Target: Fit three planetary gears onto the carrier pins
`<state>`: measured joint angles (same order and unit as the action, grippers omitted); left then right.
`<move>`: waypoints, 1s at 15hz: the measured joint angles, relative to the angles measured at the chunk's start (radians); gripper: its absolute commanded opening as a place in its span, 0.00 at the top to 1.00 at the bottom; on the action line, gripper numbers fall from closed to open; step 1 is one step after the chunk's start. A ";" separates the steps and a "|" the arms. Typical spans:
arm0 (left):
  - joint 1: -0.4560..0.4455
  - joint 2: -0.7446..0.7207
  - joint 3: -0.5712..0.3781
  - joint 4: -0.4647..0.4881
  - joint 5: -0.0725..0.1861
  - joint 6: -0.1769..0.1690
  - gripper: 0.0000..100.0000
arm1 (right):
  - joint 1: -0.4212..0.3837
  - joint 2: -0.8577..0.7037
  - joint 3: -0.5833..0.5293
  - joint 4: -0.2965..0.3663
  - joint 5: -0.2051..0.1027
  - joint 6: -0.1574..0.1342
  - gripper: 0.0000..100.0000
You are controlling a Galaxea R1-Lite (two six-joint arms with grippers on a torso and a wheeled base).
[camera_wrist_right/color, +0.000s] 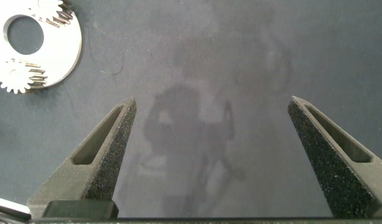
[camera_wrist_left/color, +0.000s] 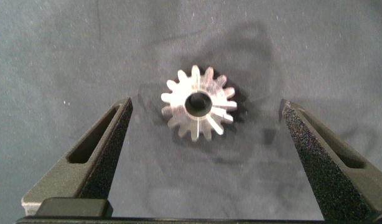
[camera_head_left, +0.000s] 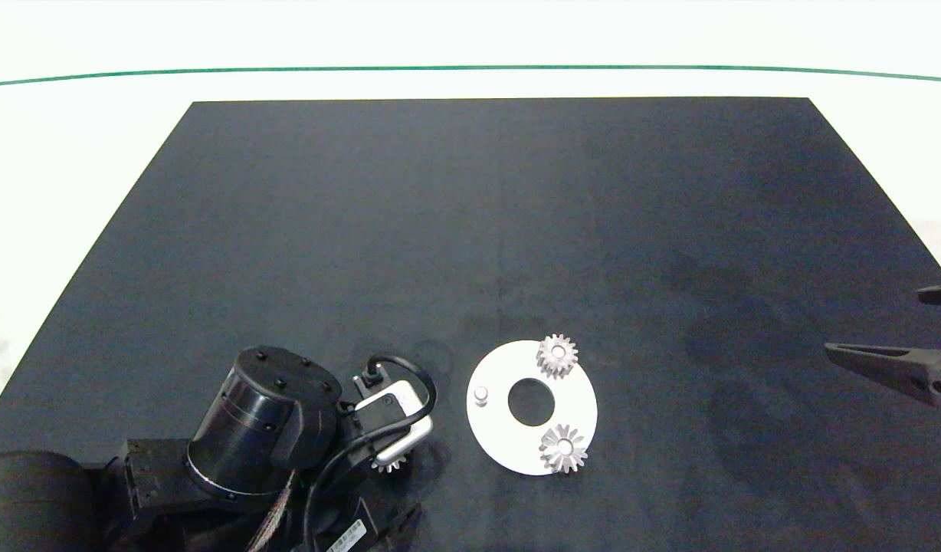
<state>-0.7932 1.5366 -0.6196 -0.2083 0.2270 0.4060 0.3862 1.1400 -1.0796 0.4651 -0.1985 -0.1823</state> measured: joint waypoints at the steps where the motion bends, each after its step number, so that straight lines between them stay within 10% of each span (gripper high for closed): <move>1: 0.000 0.004 0.000 -0.002 0.000 0.000 0.04 | 0.000 0.000 0.000 0.000 0.000 0.000 0.00; 15: 0.001 0.017 -0.016 -0.003 -0.001 0.001 0.32 | -0.029 0.006 0.000 -0.001 0.024 0.000 0.00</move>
<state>-0.7917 1.5538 -0.6353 -0.2115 0.2255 0.4068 0.3574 1.1457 -1.0794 0.4640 -0.1740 -0.1828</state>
